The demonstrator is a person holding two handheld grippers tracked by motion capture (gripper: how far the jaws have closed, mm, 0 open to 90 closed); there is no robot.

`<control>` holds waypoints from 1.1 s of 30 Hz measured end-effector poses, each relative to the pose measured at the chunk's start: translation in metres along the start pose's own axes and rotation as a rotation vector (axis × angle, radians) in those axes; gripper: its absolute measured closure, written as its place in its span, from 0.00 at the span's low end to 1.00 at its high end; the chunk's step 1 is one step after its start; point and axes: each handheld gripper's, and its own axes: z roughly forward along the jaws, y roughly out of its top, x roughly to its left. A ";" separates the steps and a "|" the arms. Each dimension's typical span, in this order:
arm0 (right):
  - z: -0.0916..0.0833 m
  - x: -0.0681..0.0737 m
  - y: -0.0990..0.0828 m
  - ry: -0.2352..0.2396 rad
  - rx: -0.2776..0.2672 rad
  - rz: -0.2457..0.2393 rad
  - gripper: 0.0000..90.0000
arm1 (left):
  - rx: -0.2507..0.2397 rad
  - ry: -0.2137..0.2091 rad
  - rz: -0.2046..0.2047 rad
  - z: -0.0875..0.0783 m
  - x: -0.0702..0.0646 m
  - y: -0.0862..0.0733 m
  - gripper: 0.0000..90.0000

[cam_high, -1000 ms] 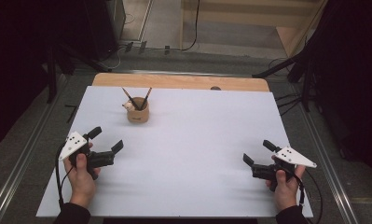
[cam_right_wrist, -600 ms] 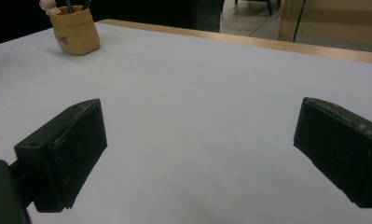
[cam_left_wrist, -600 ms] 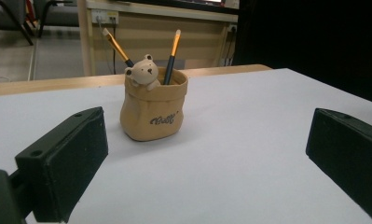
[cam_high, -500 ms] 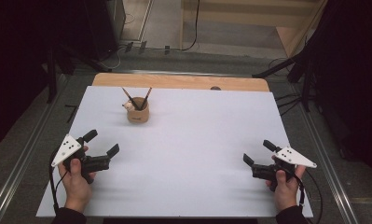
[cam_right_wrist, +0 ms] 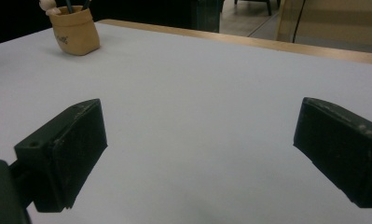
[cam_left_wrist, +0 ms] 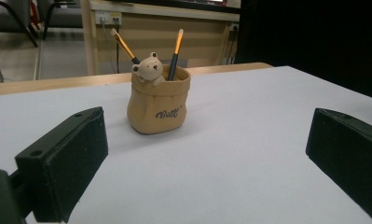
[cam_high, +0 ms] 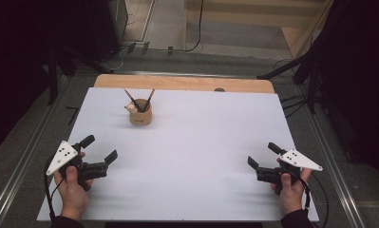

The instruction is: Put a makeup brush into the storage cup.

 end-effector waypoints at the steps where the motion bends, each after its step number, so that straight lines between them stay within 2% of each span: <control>1: 0.000 0.000 0.000 0.001 -0.002 -0.001 0.03 | 0.000 0.001 0.004 -0.001 0.000 0.000 0.00; 29: 0.000 0.000 0.000 -0.002 0.000 -0.002 0.03 | 0.002 0.022 0.004 -0.028 0.008 -0.005 0.00; 33: 0.000 0.000 0.000 -0.002 0.000 -0.001 0.03 | 0.000 0.021 -0.007 -0.031 0.010 -0.006 0.00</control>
